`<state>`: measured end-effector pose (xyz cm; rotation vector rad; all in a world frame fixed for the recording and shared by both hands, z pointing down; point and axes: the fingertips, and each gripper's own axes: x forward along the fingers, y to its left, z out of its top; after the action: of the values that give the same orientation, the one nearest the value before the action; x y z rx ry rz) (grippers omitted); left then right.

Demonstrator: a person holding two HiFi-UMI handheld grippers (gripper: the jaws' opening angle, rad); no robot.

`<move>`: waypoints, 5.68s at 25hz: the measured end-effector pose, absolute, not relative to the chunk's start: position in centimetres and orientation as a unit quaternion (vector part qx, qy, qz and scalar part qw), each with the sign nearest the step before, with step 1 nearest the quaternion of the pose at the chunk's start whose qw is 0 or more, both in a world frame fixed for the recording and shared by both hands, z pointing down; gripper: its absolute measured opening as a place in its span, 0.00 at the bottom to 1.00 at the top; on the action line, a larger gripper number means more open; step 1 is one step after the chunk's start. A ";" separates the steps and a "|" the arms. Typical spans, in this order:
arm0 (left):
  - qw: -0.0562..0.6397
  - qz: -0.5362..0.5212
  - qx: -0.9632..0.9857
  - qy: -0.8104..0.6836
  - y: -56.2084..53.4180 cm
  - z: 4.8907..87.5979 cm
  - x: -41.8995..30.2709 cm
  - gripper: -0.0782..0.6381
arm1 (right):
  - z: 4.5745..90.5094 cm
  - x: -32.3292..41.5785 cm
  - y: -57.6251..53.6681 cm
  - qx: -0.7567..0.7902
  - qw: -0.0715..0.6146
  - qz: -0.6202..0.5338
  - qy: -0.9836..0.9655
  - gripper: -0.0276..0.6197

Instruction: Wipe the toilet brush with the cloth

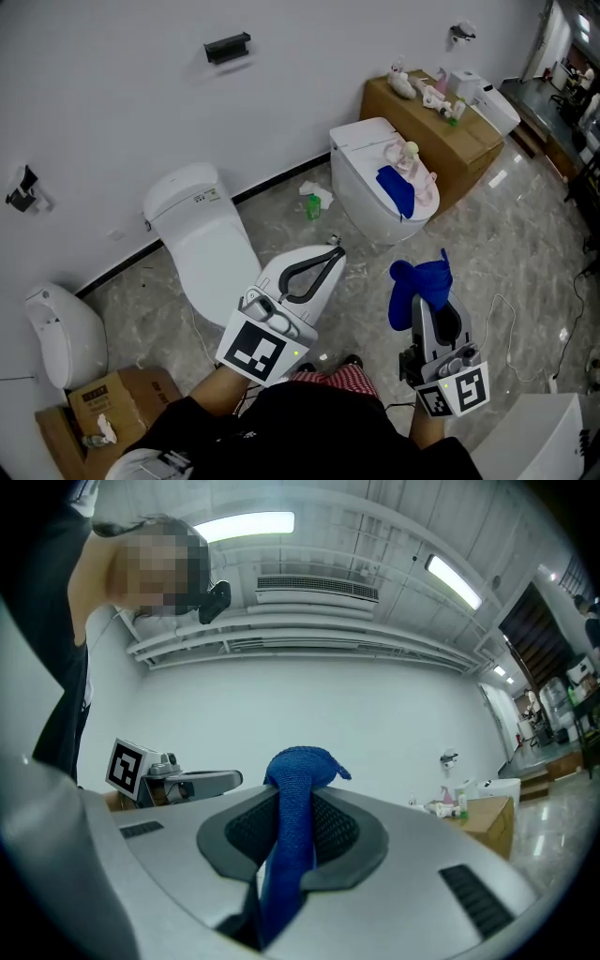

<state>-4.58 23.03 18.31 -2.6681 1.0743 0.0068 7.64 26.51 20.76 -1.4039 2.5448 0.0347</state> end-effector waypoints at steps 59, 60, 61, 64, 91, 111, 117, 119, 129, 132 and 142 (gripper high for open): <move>0.148 -0.080 -0.871 0.462 10.7 19.8 6.4 0.12 | 22.2 17.8 9.7 -0.345 0.127 -0.020 0.930 0.15; 0.144 -0.078 -0.871 0.464 10.4 20.0 6.1 0.12 | 22.3 17.5 9.5 -0.344 0.125 -0.021 0.931 0.15; 0.139 -0.076 -0.871 0.466 10.0 20.1 5.6 0.12 | 22.4 17.2 9.1 -0.343 0.124 -0.021 0.931 0.15; 0.135 -0.073 -0.870 0.469 9.0 20.4 4.3 0.12 | 22.5 16.2 8.0 -0.348 0.125 -0.022 0.929 0.15; 0.095 -0.056 -0.898 0.426 -3.0 23.1 -5.2 0.12 | 24.3 6.1 -2.5 -0.376 0.081 -0.031 0.923 0.15; 0.074 -0.046 -0.916 0.392 -6.8 25.9 -9.9 0.12 | 26.9 1.1 -4.4 -0.413 0.038 -0.048 0.909 0.15; 0.060 -0.051 -0.922 0.379 -7.0 27.3 -9.0 0.12 | 28.2 1.8 -4.5 -0.428 0.020 -0.046 0.903 0.15; 0.050 -0.057 -0.924 0.375 -7.2 28.2 -8.4 0.12 | 28.7 2.3 -4.7 -0.430 0.020 -0.049 0.901 0.15; 0.025 -0.081 -0.923 0.375 -8.7 31.6 -6.2 0.12 | 31.3 4.7 -6.7 -0.432 0.019 -0.064 0.899 0.15; 0.006 -0.084 -0.919 0.386 -9.9 32.7 -6.1 0.12 | 32.4 5.1 -7.4 -0.429 0.017 -0.073 0.900 0.15; -0.021 -0.115 -0.918 0.379 -11.5 36.4 -3.7 0.21 | 35.4 6.7 -9.4 -0.425 0.008 -0.097 0.900 0.15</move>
<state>-3.73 -11.47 36.36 -2.9225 1.2059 -0.3661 6.73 -9.40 35.42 -1.3296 2.8130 -0.3036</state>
